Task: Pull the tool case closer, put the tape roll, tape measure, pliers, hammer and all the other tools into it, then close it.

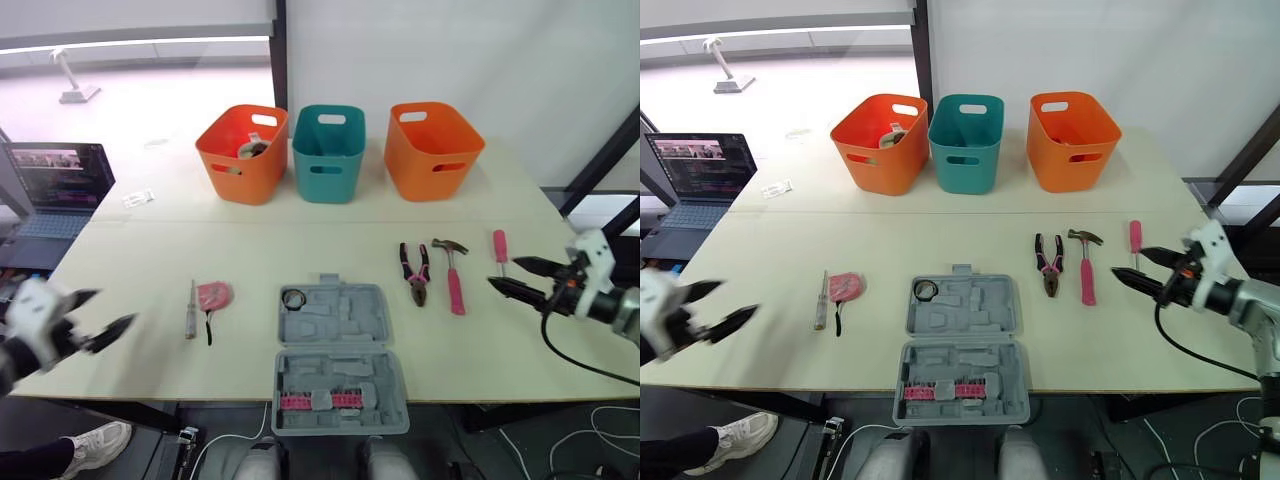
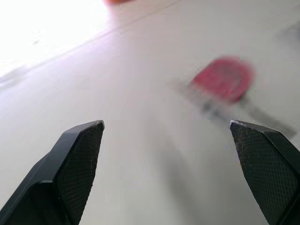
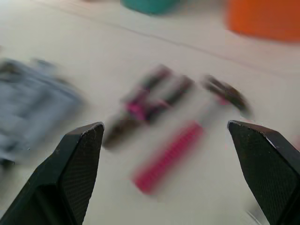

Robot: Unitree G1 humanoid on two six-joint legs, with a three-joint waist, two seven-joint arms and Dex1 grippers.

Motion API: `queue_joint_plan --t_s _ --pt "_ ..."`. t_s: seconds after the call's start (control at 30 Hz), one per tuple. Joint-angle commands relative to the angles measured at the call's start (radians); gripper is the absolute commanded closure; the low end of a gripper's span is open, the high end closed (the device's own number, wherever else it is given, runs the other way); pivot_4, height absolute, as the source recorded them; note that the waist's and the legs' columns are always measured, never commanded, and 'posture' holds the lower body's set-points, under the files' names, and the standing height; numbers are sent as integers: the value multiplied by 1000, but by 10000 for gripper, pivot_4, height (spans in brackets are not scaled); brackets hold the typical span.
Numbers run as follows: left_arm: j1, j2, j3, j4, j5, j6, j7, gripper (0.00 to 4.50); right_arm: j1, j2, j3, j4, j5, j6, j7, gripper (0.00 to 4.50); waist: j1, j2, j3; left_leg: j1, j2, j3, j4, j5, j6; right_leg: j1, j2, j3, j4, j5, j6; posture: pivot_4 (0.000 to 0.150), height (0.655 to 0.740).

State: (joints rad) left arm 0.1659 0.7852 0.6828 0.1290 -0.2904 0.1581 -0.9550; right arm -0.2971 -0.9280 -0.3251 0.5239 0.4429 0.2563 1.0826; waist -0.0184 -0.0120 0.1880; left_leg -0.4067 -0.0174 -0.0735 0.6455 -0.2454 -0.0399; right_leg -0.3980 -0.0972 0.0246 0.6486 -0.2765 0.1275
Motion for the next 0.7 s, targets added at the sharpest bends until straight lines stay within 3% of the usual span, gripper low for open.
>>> queue_joint_plan --t_s 0.03,0.17,0.4,0.7 --pt "64 -17 145 -5 -52 -31 59 308 -29 -19 -45 137 -33 -150 16 0 6 2 0 1 0 0 0 0 0 2 0 0 0 0 0 1500 7400" --pt "200 -97 250 69 -99 -96 72 308 -45 -14 -81 272 -29 -229 20 0 -1 2 0 2 0 1 0 0 0 3 -1 0 -2 0 -1 1500 7400" --pt "228 -102 253 82 -148 -124 94 308 -83 -16 -75 341 -44 -253 31 0 -1 2 0 5 1 2 1 -1 0 5 0 1 -1 -2 -3 1500 7400" --pt "194 -120 186 -82 -178 -87 154 308 -178 31 -21 76 14 -62 75 0 -6 2 0 5 1 2 0 -1 0 5 0 1 -1 0 -1 1500 7400"
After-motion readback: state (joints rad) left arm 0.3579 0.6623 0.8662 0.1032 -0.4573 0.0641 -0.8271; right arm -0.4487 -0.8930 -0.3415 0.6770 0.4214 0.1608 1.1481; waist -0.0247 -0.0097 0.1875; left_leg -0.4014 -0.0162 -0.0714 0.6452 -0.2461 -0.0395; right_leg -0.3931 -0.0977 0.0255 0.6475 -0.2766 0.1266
